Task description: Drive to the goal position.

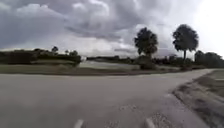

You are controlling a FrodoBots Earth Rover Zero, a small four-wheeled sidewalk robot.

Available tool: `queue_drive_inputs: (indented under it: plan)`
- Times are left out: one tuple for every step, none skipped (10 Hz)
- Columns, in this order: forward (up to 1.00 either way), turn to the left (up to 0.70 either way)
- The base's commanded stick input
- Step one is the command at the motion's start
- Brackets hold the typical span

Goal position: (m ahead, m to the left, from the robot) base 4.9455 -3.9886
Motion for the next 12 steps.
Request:
queue_drive_inputs:
  plan:
    - [0.85,-0.34]
    - [0.85,-0.34]
    - [0.85,-0.17]
    - [0.85,0.0]
    - [0.85,0.0]
    - [0.85,0.0]
    - [0.85,0.0]
    - [0.85,0.0]
    - [0.85,0.0]
    - [0.85,0.0]
    - [0.85,0.0]
    - [0.85,-0.01]
